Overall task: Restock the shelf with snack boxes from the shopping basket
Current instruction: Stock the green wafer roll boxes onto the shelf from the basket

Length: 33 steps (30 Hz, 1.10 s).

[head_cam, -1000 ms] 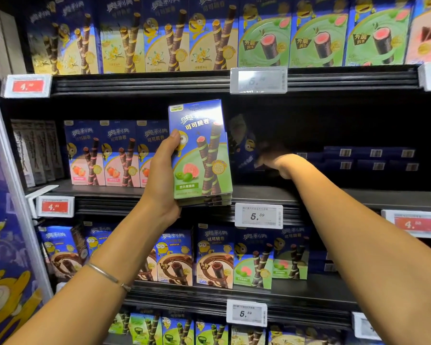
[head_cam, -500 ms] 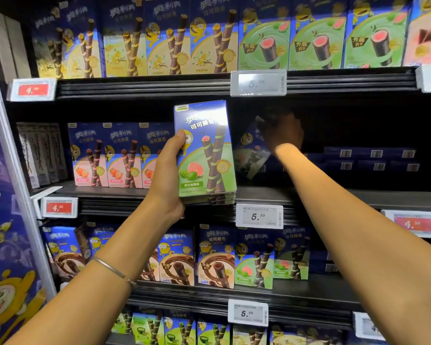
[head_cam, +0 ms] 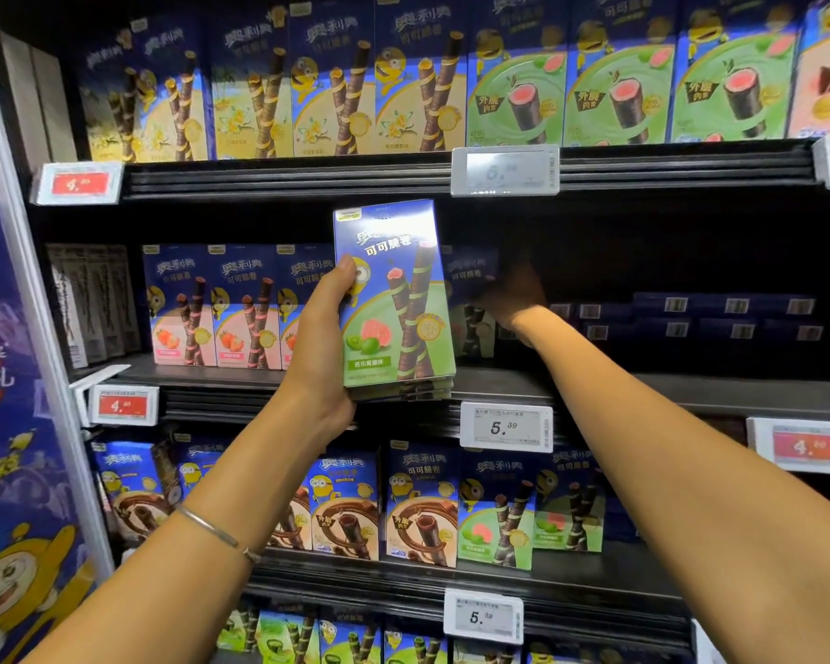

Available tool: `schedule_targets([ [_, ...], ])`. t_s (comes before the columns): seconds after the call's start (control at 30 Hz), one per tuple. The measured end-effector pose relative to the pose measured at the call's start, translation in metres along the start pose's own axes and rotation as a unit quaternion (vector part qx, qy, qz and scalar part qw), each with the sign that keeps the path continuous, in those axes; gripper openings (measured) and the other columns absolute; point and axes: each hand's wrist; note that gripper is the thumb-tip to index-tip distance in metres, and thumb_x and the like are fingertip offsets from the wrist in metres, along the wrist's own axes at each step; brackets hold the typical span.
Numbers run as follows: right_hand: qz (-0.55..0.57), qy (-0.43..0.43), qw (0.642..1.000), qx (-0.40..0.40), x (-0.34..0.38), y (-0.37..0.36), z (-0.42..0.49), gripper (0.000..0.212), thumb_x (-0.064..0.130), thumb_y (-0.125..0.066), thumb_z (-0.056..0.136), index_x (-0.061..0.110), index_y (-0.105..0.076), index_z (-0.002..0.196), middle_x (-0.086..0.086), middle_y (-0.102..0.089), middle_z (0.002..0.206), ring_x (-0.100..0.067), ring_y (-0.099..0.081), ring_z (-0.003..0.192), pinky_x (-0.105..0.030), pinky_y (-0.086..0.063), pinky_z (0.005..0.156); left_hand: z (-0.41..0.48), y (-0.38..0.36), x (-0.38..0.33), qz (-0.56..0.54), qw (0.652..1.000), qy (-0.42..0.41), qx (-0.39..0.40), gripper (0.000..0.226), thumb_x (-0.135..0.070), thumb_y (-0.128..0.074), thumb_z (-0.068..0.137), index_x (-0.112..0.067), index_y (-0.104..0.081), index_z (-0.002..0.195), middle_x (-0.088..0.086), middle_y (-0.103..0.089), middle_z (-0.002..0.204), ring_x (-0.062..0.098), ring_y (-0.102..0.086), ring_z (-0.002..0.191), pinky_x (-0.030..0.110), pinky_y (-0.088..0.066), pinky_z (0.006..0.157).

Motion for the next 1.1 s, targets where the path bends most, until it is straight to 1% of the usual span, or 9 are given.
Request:
schedule_targets([
  [0.07, 0.023, -0.024, 0.999, 0.027, -0.007, 0.001, 0.000, 0.061, 0.012, -0.082, 0.081, 0.007, -0.054, 0.135, -0.012, -0.065, 0.131, -0.029, -0.064, 0.117, -0.045, -0.055, 0.098, 0.000, 0.000, 0.000, 0.002, 1.000, -0.002, -0.001, 0.042, -0.050, -0.053, 0.103, -0.034, -0.085, 0.080, 0.000, -0.082, 0.099, 0.020, -0.080, 0.084, 0.037, -0.065, 0.067],
  [0.2, 0.015, -0.022, 0.999, 0.022, -0.009, 0.011, -0.001, 0.042, 0.013, -0.081, 0.083, 0.007, -0.067, 0.122, -0.007, -0.070, 0.122, -0.019, -0.067, 0.104, -0.025, -0.055, 0.075, -0.001, -0.002, 0.001, 0.003, 1.000, -0.002, -0.001, 0.041, -0.050, -0.053, 0.103, -0.035, -0.085, 0.082, 0.000, -0.082, 0.101, 0.020, -0.080, 0.085, 0.038, -0.065, 0.070],
  [0.33, -0.013, -0.034, 0.998, 0.047, -0.013, 0.015, -0.005, 0.046, 0.008, -0.082, 0.080, 0.008, -0.068, 0.123, -0.010, -0.069, 0.125, -0.028, -0.066, 0.112, -0.042, -0.056, 0.097, -0.001, -0.005, 0.003, -0.002, 1.000, 0.001, 0.002, 0.041, -0.049, -0.054, 0.103, -0.034, -0.085, 0.081, 0.000, -0.082, 0.100, 0.020, -0.080, 0.083, 0.036, -0.065, 0.067],
  [0.5, -0.092, -0.093, 0.986, 0.099, -0.027, 0.015, -0.008, 0.051, 0.000, -0.074, 0.084, -0.001, -0.057, 0.131, -0.019, -0.060, 0.131, -0.033, -0.057, 0.117, -0.032, -0.046, 0.082, -0.003, -0.006, 0.005, -0.001, 1.000, 0.005, 0.008, 0.041, -0.049, -0.054, 0.103, -0.033, -0.084, 0.082, 0.000, -0.082, 0.099, 0.020, -0.080, 0.083, 0.036, -0.064, 0.065],
  [0.63, -0.158, -0.096, 0.977, 0.109, -0.036, 0.014, -0.003, 0.045, 0.003, -0.072, 0.086, 0.000, -0.058, 0.129, -0.016, -0.060, 0.120, -0.028, -0.053, 0.099, -0.031, -0.044, 0.076, -0.004, -0.006, 0.004, 0.008, 1.000, 0.007, -0.002, 0.035, -0.049, -0.055, 0.102, -0.032, -0.083, 0.088, 0.003, -0.081, 0.103, 0.023, -0.080, 0.085, 0.037, -0.064, 0.066],
  [0.7, -0.197, -0.070, 0.973, 0.101, -0.038, 0.012, 0.001, 0.044, 0.007, -0.069, 0.090, 0.001, -0.057, 0.133, -0.018, -0.060, 0.128, -0.030, -0.057, 0.105, -0.030, -0.045, 0.078, -0.004, -0.006, 0.004, 0.006, 1.000, 0.008, -0.005, 0.035, -0.048, -0.055, 0.103, -0.030, -0.082, 0.091, 0.004, -0.081, 0.104, 0.023, -0.080, 0.084, 0.038, -0.064, 0.065],
  [0.8, -0.282, -0.019, 0.955, 0.094, -0.037, 0.009, 0.006, 0.058, 0.017, -0.058, 0.098, 0.005, -0.039, 0.151, -0.019, -0.045, 0.151, -0.033, -0.049, 0.134, -0.031, -0.044, 0.101, -0.005, -0.007, 0.004, 0.000, 1.000, 0.011, -0.002, 0.037, -0.048, -0.055, 0.103, -0.031, -0.083, 0.088, 0.003, -0.082, 0.102, 0.022, -0.080, 0.084, 0.038, -0.064, 0.066],
  [0.93, -0.337, -0.013, 0.938, 0.084, -0.037, 0.001, 0.013, 0.056, 0.018, -0.057, 0.099, 0.004, -0.039, 0.150, -0.022, -0.051, 0.143, -0.037, -0.053, 0.128, -0.032, -0.045, 0.090, -0.006, -0.011, 0.002, 0.007, 1.000, 0.016, 0.005, 0.041, -0.050, -0.053, 0.103, -0.034, -0.085, 0.083, 0.001, -0.082, 0.100, 0.020, -0.080, 0.084, 0.037, -0.065, 0.067],
  [1.1, -0.342, -0.009, 0.935, 0.093, -0.041, -0.011, 0.020, 0.045, 0.013, -0.056, 0.100, 0.004, -0.050, 0.143, -0.021, -0.054, 0.143, -0.038, -0.054, 0.129, -0.037, -0.047, 0.098, -0.001, -0.011, 0.001, 0.010, 1.000, 0.013, 0.001, 0.040, -0.050, -0.054, 0.103, -0.034, -0.084, 0.083, 0.001, -0.082, 0.100, 0.020, -0.080, 0.084, 0.036, -0.065, 0.069],
])
Point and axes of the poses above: each hand's wrist, its own z-axis towards the middle knuckle, its own y-axis out of the back of the hand, x = y × z
